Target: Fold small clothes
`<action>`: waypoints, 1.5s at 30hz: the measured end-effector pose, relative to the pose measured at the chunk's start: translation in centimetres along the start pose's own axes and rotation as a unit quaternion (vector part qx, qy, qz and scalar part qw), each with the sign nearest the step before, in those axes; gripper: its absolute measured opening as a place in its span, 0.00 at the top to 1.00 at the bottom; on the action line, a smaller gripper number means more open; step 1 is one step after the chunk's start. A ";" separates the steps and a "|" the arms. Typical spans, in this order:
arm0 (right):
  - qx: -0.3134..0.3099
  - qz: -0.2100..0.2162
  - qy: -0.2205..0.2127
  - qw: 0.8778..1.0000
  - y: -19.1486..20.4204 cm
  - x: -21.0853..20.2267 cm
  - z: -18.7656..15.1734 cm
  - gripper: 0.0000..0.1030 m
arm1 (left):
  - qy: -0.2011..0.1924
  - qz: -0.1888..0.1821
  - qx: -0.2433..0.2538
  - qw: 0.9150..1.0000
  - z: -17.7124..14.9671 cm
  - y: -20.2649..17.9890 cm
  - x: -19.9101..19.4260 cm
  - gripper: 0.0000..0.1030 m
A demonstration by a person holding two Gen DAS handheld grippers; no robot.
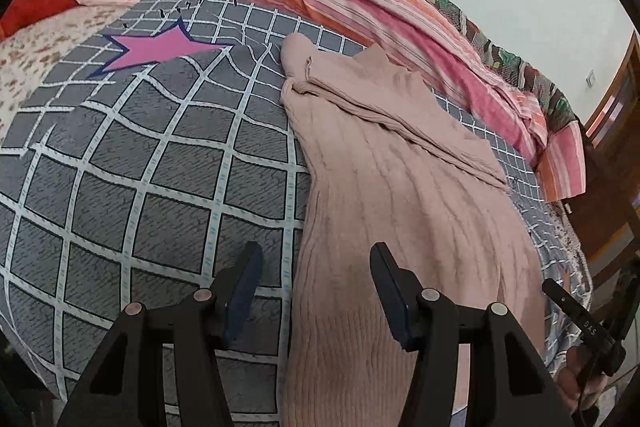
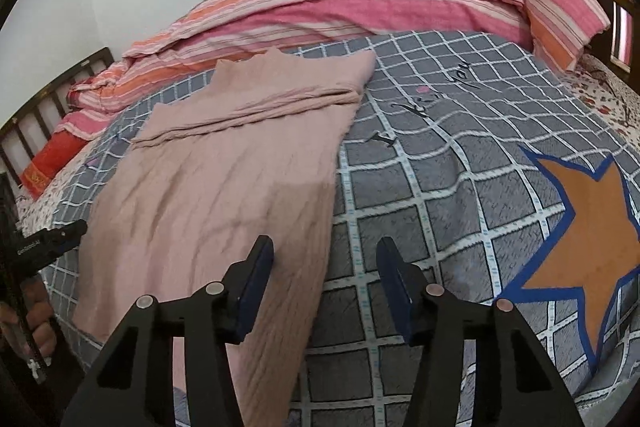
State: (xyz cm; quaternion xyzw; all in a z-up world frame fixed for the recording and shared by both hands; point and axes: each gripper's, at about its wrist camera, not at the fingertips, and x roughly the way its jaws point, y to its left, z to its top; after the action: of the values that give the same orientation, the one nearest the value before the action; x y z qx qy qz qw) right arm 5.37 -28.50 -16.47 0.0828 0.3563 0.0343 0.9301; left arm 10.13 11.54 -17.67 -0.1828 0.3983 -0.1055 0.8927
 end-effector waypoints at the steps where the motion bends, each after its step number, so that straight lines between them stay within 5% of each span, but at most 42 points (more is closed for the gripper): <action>1: 0.000 0.003 0.000 1.000 0.2 0.1 0.3 0.51 | 0.002 -0.004 0.000 1.000 0.2 0.0 0.1 0.48; 6: -0.012 0.006 0.011 1.000 1.1 1.5 1.0 0.67 | 0.004 -0.013 0.012 1.000 1.1 -0.1 1.0 0.50; 23: -0.002 -0.037 0.000 0.999 0.7 5.1 3.6 0.67 | -0.011 -0.014 0.059 0.998 3.5 -2.1 4.1 0.49; 45: -0.035 -0.051 0.012 0.998 2.0 3.0 0.3 0.69 | 0.024 -0.070 0.057 0.996 0.3 -1.9 1.9 0.49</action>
State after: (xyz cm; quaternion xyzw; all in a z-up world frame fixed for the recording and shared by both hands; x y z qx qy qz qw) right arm 7.83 -26.22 -17.88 0.0318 0.3697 -0.0002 0.9286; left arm 11.55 9.28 -18.00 -0.1564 0.3995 -0.1948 0.8820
